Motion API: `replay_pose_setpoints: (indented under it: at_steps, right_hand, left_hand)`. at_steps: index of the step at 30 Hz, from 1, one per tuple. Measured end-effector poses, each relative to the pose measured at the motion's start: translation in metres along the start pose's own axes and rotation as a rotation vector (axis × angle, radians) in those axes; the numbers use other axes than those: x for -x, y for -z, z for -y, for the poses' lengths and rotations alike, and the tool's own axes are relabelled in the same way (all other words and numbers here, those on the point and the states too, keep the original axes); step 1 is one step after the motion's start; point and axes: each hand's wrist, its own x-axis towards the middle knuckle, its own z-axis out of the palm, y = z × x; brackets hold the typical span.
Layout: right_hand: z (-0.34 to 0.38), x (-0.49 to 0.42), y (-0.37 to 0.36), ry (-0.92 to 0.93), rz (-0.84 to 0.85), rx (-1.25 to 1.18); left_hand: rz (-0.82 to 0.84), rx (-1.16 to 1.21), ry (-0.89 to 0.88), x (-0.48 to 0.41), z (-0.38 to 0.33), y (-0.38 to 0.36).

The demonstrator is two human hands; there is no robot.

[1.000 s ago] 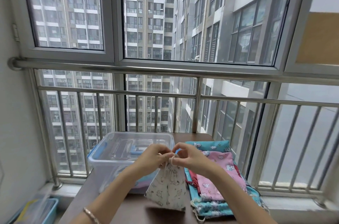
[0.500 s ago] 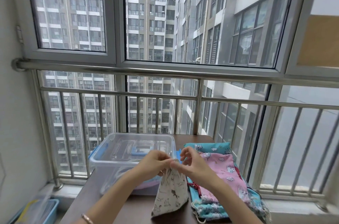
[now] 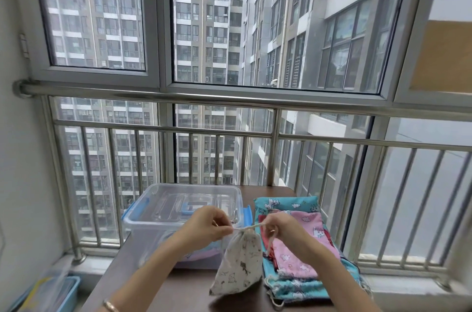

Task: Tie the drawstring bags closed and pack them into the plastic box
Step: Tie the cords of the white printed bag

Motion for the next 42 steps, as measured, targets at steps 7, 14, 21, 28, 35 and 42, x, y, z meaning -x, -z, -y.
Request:
replay_pose_setpoints:
  at_steps: [7, 14, 21, 28, 35, 42]
  right_hand:
    - [-0.004, 0.007, 0.001, -0.036, 0.179, -0.58]
    - [0.002, 0.0, -0.013, -0.08, 0.163, -0.706]
    - [0.017, 0.005, -0.026, 0.079, 0.103, 0.004]
    - [0.021, 0.009, -0.022, 0.101, 0.121, 0.013]
    - [0.015, 0.01, -0.017, 0.117, 0.049, -0.094]
    - [0.013, 0.008, -0.022, 0.128, -0.029, -0.031]
  left_hand:
    - [-0.087, -0.303, -0.089, 0.013, 0.0, -0.002]
    - [-0.217, 0.016, -0.103, 0.016, -0.004, -0.018]
    - [-0.381, 0.106, -0.287, 0.014, -0.007, -0.033]
    - [-0.049, 0.31, -0.184, -0.002, -0.005, -0.029]
    - [-0.028, 0.239, -0.155, -0.004, 0.008, -0.026]
    - [0.048, 0.038, -0.139, 0.003, -0.006, -0.022]
